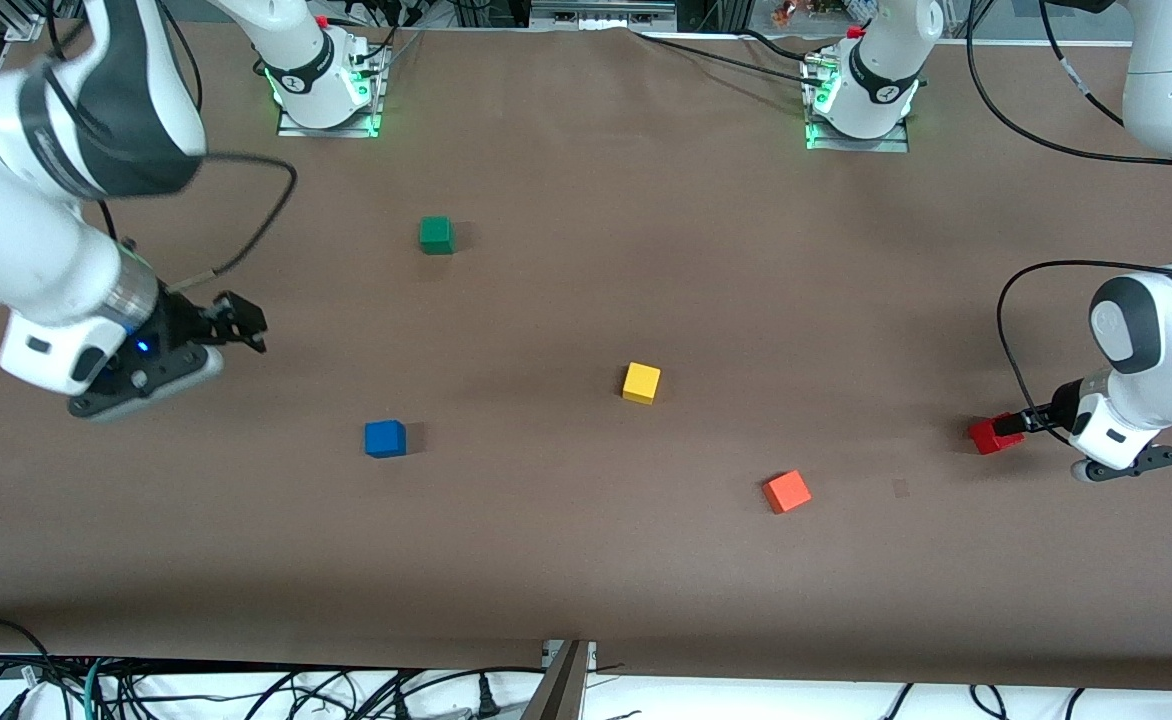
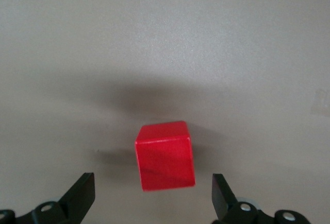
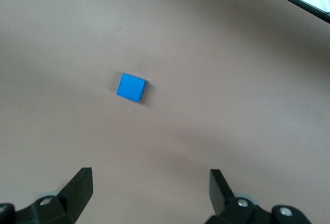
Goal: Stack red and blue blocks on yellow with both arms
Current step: 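Close the left gripper on red while the right gripper grasps the blue cube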
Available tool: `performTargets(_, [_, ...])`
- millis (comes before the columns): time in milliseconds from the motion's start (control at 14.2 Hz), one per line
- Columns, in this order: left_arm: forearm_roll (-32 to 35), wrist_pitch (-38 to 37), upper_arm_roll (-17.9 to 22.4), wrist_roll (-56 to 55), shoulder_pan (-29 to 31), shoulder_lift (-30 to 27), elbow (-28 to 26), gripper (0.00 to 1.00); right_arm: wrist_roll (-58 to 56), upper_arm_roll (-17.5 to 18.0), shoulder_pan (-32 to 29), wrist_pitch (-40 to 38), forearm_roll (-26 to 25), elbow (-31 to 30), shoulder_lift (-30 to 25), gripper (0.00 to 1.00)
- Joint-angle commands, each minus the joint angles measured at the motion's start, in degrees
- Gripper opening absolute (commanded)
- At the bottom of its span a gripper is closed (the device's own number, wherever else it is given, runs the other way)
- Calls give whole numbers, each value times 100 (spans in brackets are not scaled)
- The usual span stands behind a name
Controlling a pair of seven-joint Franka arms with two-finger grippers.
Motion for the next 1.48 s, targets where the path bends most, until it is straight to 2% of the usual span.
performTargets(0, [-209,408,-53,-81,22,50,-189,100,83,35,-12,622,4,151,673,100])
performTargets(141, [-218,620,-53,-82,22,137,-252,100,100,43,-12,1185,30,151,1070,100])
performTargets(351, [-236,647,-53,-82,22,190,-252,100,101,61,-12,1521,39,143,1405,100])
performTargets(422, [-253,647,-53,-82,22,216,-252,92,92,70,-4,1643,30,143,1545,100])
performTargets(492, [-367,656,-53,-82,22,243,-252,72,92,70,14,1749,22,143,1755,100])
performTargets(703, [-394,612,-53,-64,22,226,-243,21,21,70,5,1750,30,-58,1845,100])
performTargets(773, [-403,568,-53,-47,22,199,-226,7,135,79,23,1767,74,-103,1845,100])
performTargets(843, [-394,542,-79,-72,22,164,-164,1,379,79,58,1759,196,-103,1845,100])
performTargets(984, [-377,201,-114,-73,-101,-72,-50,0,1169,79,163,1750,355,-95,1854,100])
performTargets(1265, [-315,-1660,-396,-82,-723,-152,1274,0,1849,79,365,2021,382,-86,2047,100])
performTargets(1405, [-376,-2155,-396,-116,-1224,-152,1646,0,1902,79,383,2259,382,-112,2196,100])
